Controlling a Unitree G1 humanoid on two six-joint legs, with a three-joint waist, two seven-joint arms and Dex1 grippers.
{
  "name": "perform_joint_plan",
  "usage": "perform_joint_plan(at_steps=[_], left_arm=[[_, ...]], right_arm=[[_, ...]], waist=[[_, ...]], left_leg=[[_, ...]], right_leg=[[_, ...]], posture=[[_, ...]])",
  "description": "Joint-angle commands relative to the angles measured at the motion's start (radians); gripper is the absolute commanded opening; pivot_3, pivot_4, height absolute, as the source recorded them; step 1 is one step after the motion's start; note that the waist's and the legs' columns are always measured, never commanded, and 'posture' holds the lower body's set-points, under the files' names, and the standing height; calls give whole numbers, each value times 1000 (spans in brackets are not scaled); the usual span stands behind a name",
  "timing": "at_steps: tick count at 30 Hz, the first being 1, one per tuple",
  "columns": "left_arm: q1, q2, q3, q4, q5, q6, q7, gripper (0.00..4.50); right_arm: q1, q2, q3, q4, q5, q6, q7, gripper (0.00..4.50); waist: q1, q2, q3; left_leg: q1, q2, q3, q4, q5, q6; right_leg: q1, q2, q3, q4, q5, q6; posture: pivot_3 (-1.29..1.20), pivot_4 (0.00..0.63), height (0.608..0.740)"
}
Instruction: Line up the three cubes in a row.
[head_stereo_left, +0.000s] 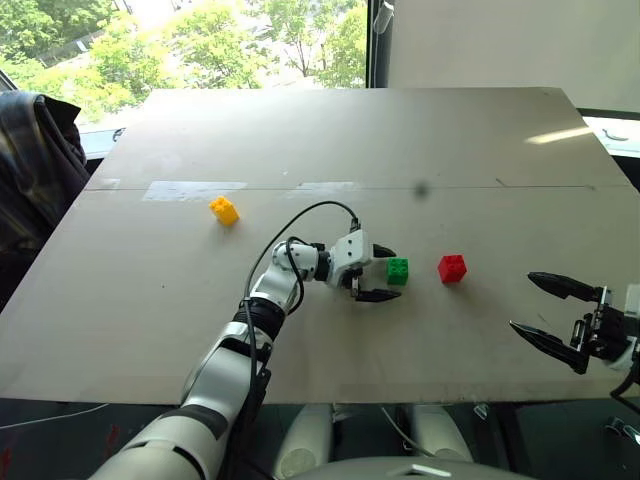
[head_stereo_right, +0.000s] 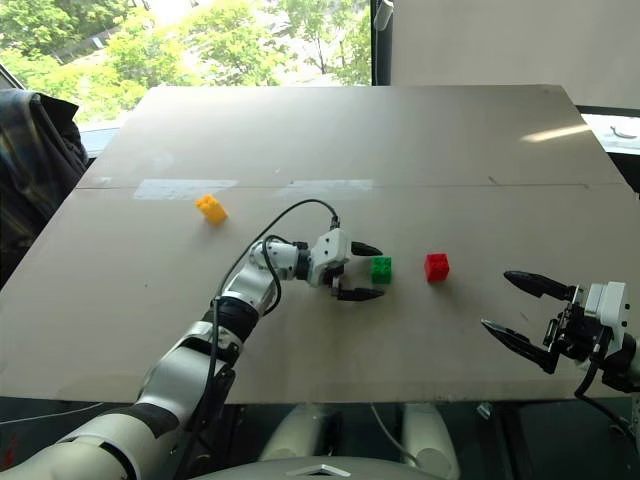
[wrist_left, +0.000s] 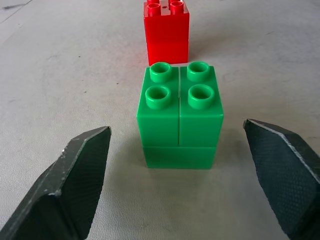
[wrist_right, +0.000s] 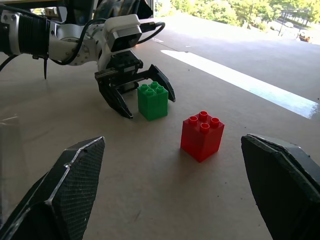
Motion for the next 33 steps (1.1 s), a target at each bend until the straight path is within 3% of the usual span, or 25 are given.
perform_joint_plan(at_steps=[1,6,11,13,16,24,33], left_arm=[[47,36,17,-57,-11,10,12,4463],[173,162,51,-370,-82,156,-17,4463],[415,328,181,-814,-250,409,24,4463],[494,345,249,-921,-300,478,97,4463],[606,294,452,-1030,-373,565,336,4463],[643,227,610,-929,-242,544,728,4463],[433,274,558,-523,-114,412,849,4463]], right_arm=[[-13,-8,-15,-19,23,-9,14,4500],[-45,-3,6,-70,42,37,-26,4500],[-118,5,41,-82,68,90,-51,4500],[-134,7,49,-71,75,99,-44,4500],[-165,7,62,-42,90,112,-11,4500],[-208,4,66,17,85,113,13,4500],[-194,4,55,32,63,90,14,4500]], waist=[[-5,0,0],[-32,0,0],[-34,0,1],[-25,0,2],[-5,0,2],[4,0,2],[14,-1,2]], left_leg=[[0,0,0,0,0,0],[0,4,0,-1,0,0],[-1,7,1,-1,0,0],[-1,7,1,-1,0,0],[-2,7,0,-1,0,0],[-2,5,-1,-1,0,0],[-2,2,-1,-1,0,0]], right_leg=[[0,0,0,0,0,0],[-1,2,2,1,0,0],[-3,1,3,1,0,-1],[-3,0,3,0,0,-1],[-3,-2,2,-1,0,-1],[-3,-2,0,-2,0,-1],[-3,-1,-1,-1,0,-1]], posture=[[0,150,740],[0,150,740],[0,150,740],[0,150,740],[0,150,740],[0,150,740],[0,150,740]])
